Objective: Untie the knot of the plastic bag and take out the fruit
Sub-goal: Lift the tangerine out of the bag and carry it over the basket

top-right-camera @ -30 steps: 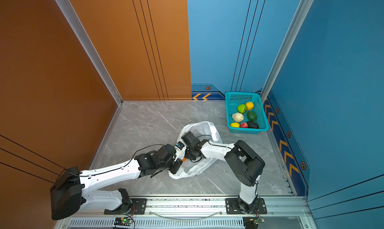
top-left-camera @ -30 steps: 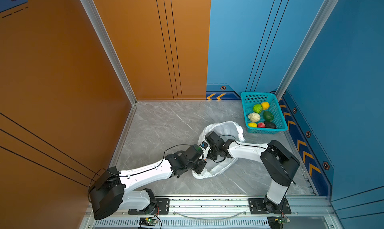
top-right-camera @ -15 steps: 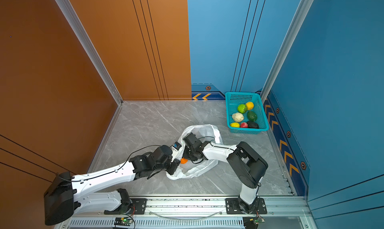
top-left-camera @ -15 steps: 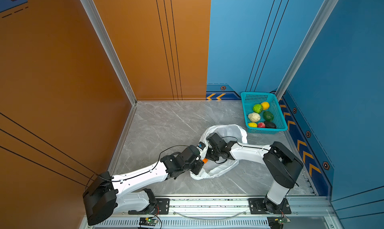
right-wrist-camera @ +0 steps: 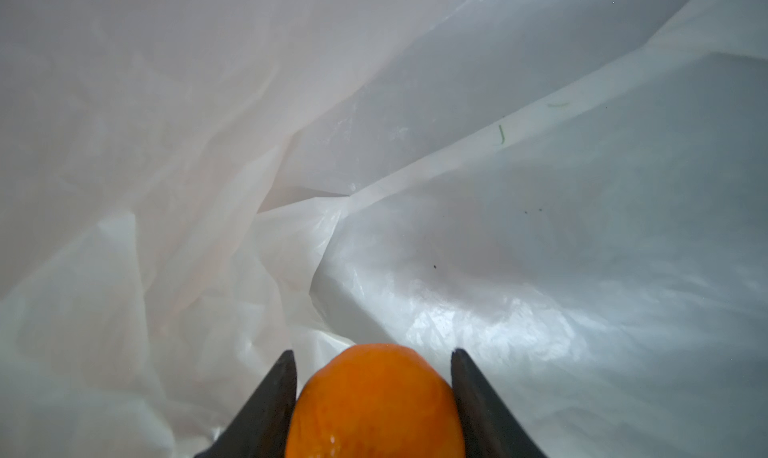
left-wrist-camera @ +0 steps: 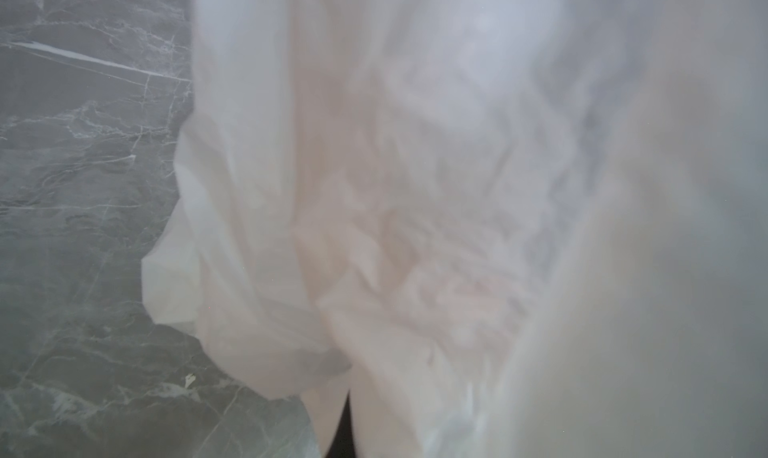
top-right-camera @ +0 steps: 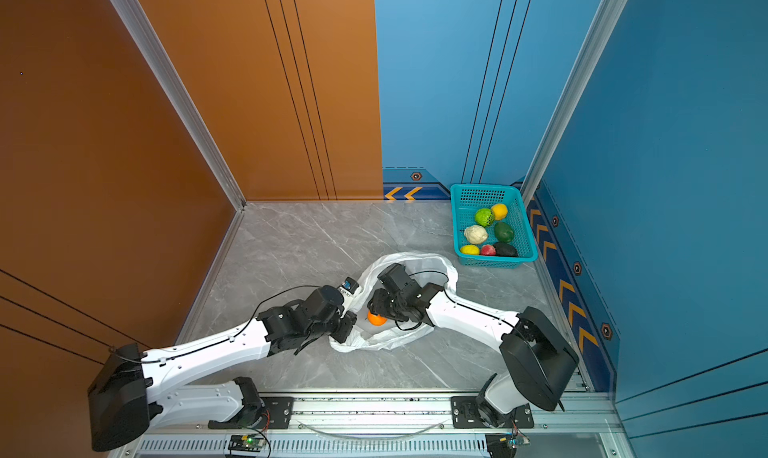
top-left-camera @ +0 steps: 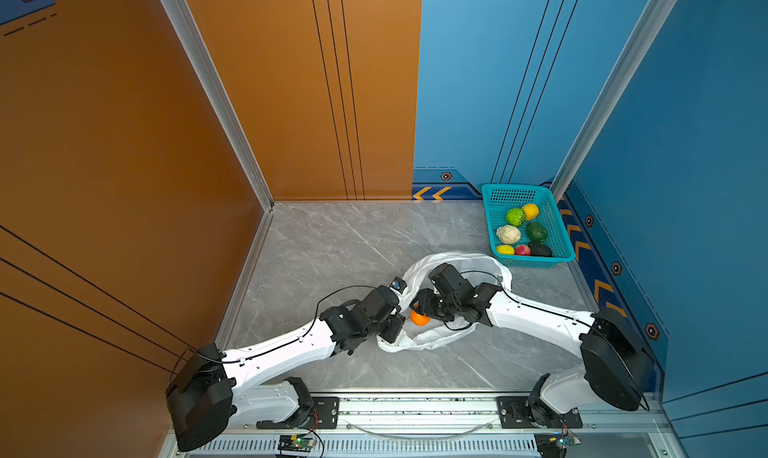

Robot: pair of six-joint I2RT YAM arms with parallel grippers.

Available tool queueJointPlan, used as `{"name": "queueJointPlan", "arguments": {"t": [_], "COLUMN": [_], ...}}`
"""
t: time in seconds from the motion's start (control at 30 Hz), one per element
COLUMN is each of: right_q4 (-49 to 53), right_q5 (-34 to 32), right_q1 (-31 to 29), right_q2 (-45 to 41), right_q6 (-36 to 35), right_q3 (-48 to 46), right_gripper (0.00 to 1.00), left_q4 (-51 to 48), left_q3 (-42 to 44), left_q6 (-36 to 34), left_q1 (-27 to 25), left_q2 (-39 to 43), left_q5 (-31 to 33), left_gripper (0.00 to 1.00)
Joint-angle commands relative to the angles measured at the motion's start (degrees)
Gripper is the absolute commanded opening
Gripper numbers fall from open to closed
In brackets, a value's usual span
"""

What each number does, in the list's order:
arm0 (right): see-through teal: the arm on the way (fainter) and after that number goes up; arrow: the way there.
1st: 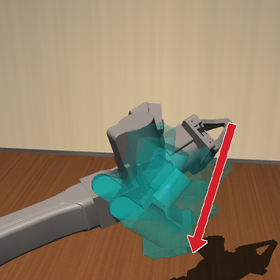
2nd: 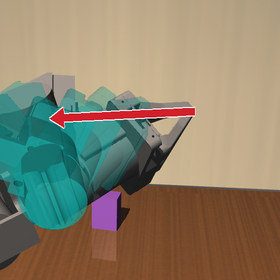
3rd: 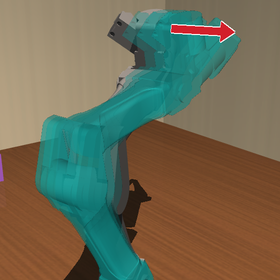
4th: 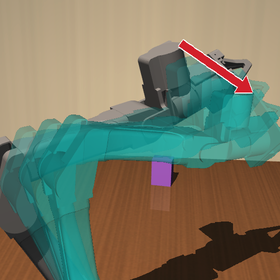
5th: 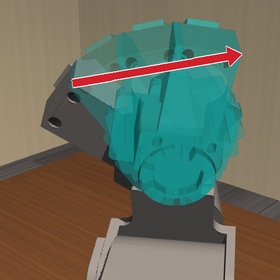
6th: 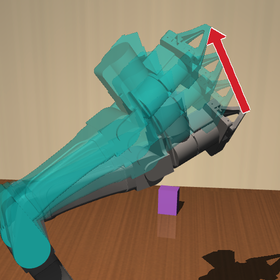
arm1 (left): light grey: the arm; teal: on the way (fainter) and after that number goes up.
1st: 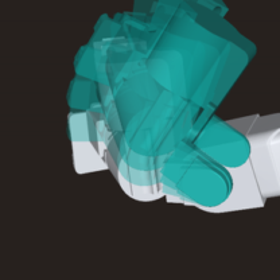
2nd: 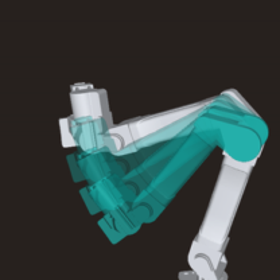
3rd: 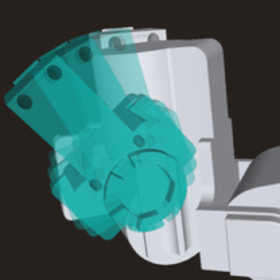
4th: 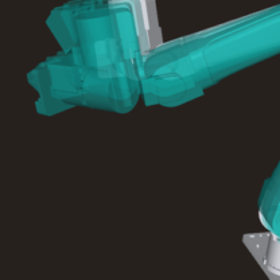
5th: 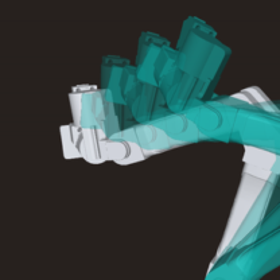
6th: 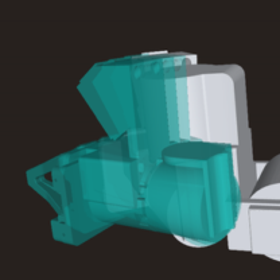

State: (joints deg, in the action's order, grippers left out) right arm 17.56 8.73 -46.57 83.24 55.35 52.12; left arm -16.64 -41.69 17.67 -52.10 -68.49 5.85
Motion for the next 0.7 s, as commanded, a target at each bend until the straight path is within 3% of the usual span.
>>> {"name": "queueJointPlan", "arguments": {"t": [0.0, 0.4, 0.67], "right_q4": [6.13, 13.71, 19.22], "right_q5": [-2.67, 0.08, 3.53], "right_q1": [-0.70, -3.63, 1.52], "right_q2": [-4.58, -13.54, -16.12], "right_q6": [-1.11, -2.02, -4.84], "right_q3": [-0.72, 5.00, 14.64], "right_gripper": [0.48, 0.48, 0.48], "left_q4": [-2.20, -4.14, -4.53], "left_q3": [-1.63, -4.19, -4.38], "left_q6": [0.60, 1.31, 1.38], "left_q1": [0.87, 1.82, 2.09], "left_q2": [-0.46, -2.96, -2.86], "left_q5": [1.23, 0.65, 0.34], "left_gripper": [0.00, 0.00, 0.00]}}
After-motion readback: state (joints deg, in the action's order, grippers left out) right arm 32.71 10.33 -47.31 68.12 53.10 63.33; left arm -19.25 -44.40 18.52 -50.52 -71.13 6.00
